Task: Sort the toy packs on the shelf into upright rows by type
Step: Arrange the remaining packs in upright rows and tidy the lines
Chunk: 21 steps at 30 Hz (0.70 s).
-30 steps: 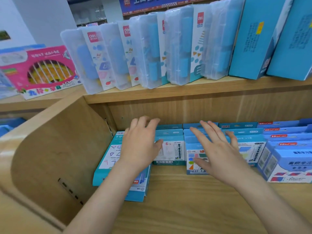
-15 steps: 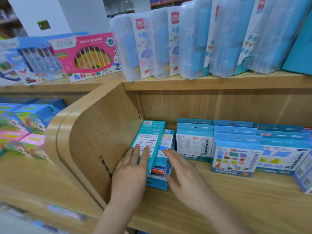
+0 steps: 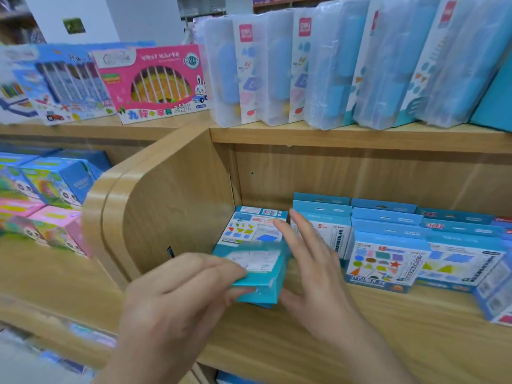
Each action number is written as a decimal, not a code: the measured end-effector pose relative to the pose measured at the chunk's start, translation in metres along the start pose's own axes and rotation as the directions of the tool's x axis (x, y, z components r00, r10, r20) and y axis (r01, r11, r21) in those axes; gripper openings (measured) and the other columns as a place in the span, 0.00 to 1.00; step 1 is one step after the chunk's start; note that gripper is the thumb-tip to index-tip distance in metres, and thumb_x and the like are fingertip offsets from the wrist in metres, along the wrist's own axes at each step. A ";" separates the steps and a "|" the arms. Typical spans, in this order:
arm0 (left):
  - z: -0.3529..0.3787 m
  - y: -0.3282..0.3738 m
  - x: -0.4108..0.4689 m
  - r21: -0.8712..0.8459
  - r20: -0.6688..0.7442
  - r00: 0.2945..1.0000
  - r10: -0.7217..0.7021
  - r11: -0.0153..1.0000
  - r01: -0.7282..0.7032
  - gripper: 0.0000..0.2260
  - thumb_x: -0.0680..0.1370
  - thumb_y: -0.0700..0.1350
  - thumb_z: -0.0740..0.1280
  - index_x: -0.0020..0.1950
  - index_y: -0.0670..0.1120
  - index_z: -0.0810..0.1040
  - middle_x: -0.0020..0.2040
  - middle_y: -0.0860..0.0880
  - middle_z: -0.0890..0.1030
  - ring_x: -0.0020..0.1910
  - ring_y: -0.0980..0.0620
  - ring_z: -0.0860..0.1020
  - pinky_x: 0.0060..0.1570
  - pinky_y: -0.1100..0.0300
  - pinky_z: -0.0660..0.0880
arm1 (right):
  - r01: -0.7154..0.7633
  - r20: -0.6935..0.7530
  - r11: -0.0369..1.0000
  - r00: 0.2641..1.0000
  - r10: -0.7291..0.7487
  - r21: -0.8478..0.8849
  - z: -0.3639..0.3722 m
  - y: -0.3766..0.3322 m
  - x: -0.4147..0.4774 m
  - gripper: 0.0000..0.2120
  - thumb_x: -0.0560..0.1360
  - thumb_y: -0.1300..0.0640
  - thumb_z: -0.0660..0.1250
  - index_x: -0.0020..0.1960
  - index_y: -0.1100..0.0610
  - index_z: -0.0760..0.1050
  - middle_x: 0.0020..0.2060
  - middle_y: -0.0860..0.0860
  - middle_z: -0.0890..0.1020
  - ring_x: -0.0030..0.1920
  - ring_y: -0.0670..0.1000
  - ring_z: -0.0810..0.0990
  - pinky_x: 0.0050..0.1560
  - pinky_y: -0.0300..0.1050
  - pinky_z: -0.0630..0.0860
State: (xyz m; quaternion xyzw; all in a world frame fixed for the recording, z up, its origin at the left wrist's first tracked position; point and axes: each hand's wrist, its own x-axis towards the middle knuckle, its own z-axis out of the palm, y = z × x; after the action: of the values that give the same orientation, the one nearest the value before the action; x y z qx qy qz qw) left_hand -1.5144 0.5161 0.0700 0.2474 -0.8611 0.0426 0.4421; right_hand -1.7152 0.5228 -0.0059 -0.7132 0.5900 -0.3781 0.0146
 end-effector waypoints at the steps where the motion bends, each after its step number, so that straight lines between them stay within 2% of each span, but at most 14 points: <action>1: -0.008 0.007 0.007 -0.079 -0.053 0.997 -0.063 0.995 0.059 0.05 0.73 0.47 0.67 0.41 0.50 0.83 0.39 0.57 0.81 0.39 0.62 0.77 0.39 0.71 0.72 | 0.048 -0.030 0.999 0.998 -0.048 0.021 -0.009 -0.004 0.000 0.35 0.70 0.44 0.68 0.72 0.40 0.57 0.74 0.39 0.59 0.75 0.43 0.55 0.68 0.43 0.58; 2: -0.012 0.013 0.015 -0.177 -0.115 0.980 -0.163 0.974 0.141 0.03 0.71 0.49 0.69 0.39 0.54 0.82 0.38 0.59 0.81 0.37 0.64 0.77 0.37 0.74 0.70 | 0.066 -0.032 0.995 0.997 -0.064 0.080 -0.018 -0.010 0.000 0.30 0.69 0.41 0.68 0.68 0.40 0.65 0.69 0.37 0.67 0.73 0.42 0.61 0.66 0.41 0.60; 3: -0.013 0.017 0.023 -0.295 -0.184 0.942 -0.282 0.930 0.221 0.02 0.70 0.51 0.70 0.38 0.58 0.80 0.37 0.61 0.80 0.35 0.65 0.76 0.36 0.75 0.70 | 0.023 -0.001 0.978 1.000 -0.024 0.205 -0.026 -0.017 -0.002 0.25 0.68 0.40 0.70 0.63 0.40 0.71 0.62 0.35 0.75 0.67 0.40 0.68 0.61 0.39 0.65; 5: -0.003 0.020 0.035 -0.589 -0.226 0.818 -0.529 0.743 0.318 0.03 0.69 0.52 0.72 0.38 0.61 0.79 0.35 0.61 0.80 0.32 0.64 0.77 0.31 0.72 0.72 | -0.145 0.108 0.837 0.989 0.103 0.527 -0.035 -0.027 -0.004 0.17 0.66 0.46 0.75 0.53 0.42 0.76 0.47 0.39 0.82 0.50 0.40 0.79 0.48 0.37 0.73; 6: 0.005 0.017 0.040 -0.728 -0.157 0.760 -0.631 0.594 0.343 0.02 0.69 0.53 0.71 0.38 0.59 0.79 0.34 0.59 0.81 0.31 0.62 0.77 0.29 0.69 0.73 | -0.209 0.150 0.751 0.978 0.148 0.627 -0.037 -0.029 -0.005 0.15 0.66 0.50 0.76 0.51 0.44 0.77 0.44 0.42 0.84 0.46 0.42 0.81 0.45 0.39 0.77; 8: 0.022 0.011 0.044 -0.843 0.039 0.684 -0.728 0.344 0.414 0.05 0.72 0.53 0.65 0.39 0.56 0.79 0.35 0.52 0.81 0.32 0.57 0.79 0.29 0.62 0.75 | -0.311 0.214 0.629 0.950 0.227 0.712 -0.039 -0.029 -0.008 0.13 0.67 0.52 0.76 0.49 0.48 0.78 0.44 0.47 0.85 0.44 0.47 0.84 0.44 0.46 0.81; 10: 0.036 0.007 0.043 -0.838 0.152 0.655 -0.740 0.255 0.483 0.08 0.74 0.55 0.62 0.41 0.54 0.78 0.37 0.50 0.82 0.34 0.54 0.80 0.34 0.56 0.76 | -0.386 0.268 0.549 0.920 0.285 0.742 -0.041 -0.027 -0.011 0.13 0.66 0.51 0.75 0.49 0.51 0.77 0.45 0.48 0.85 0.45 0.49 0.84 0.42 0.47 0.81; 12: 0.047 0.006 0.040 -0.817 0.194 0.655 -0.731 0.250 0.520 0.10 0.75 0.56 0.61 0.44 0.51 0.76 0.37 0.50 0.82 0.35 0.54 0.80 0.35 0.55 0.75 | -0.429 0.296 0.520 0.899 0.322 0.739 -0.040 -0.025 -0.014 0.15 0.67 0.50 0.74 0.50 0.54 0.76 0.44 0.49 0.85 0.44 0.50 0.85 0.41 0.48 0.81; 15: 0.058 0.009 0.038 -0.770 0.248 0.646 -0.721 0.258 0.583 0.13 0.77 0.56 0.57 0.46 0.48 0.73 0.35 0.50 0.81 0.33 0.55 0.79 0.31 0.60 0.75 | -0.469 0.309 0.472 0.873 0.378 0.747 -0.039 -0.023 -0.020 0.17 0.66 0.49 0.70 0.50 0.56 0.75 0.43 0.50 0.85 0.41 0.51 0.85 0.36 0.44 0.79; 17: 0.064 0.005 0.035 -0.721 0.272 0.657 -0.704 0.303 0.623 0.14 0.80 0.55 0.55 0.47 0.47 0.73 0.35 0.51 0.81 0.34 0.54 0.80 0.30 0.59 0.75 | -0.486 0.301 0.441 0.854 0.425 0.755 -0.037 -0.022 -0.024 0.17 0.66 0.49 0.68 0.50 0.57 0.75 0.41 0.50 0.86 0.39 0.51 0.85 0.33 0.42 0.78; 19: 0.070 -0.006 0.028 -0.640 0.241 0.711 -0.660 0.443 0.628 0.12 0.82 0.53 0.55 0.49 0.50 0.74 0.40 0.51 0.82 0.41 0.53 0.81 0.38 0.55 0.77 | -0.487 0.259 0.410 0.828 0.497 0.771 -0.036 -0.018 -0.030 0.17 0.67 0.48 0.66 0.51 0.57 0.76 0.41 0.51 0.86 0.39 0.52 0.85 0.33 0.44 0.79; 21: 0.073 -0.022 0.021 -0.458 0.183 0.758 -0.627 0.627 0.630 0.06 0.81 0.47 0.60 0.52 0.55 0.76 0.46 0.56 0.83 0.49 0.57 0.80 0.48 0.61 0.75 | -0.493 0.199 0.372 0.772 0.603 0.786 -0.036 -0.009 -0.039 0.14 0.71 0.48 0.64 0.51 0.55 0.76 0.41 0.51 0.86 0.39 0.53 0.85 0.34 0.46 0.80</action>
State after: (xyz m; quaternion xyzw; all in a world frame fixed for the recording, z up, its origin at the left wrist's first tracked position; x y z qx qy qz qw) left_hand -1.5689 0.4673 0.0390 0.4102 -0.7028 -0.3362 0.4740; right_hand -1.7282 0.5740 0.0034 -0.3637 0.5543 -0.6174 0.4235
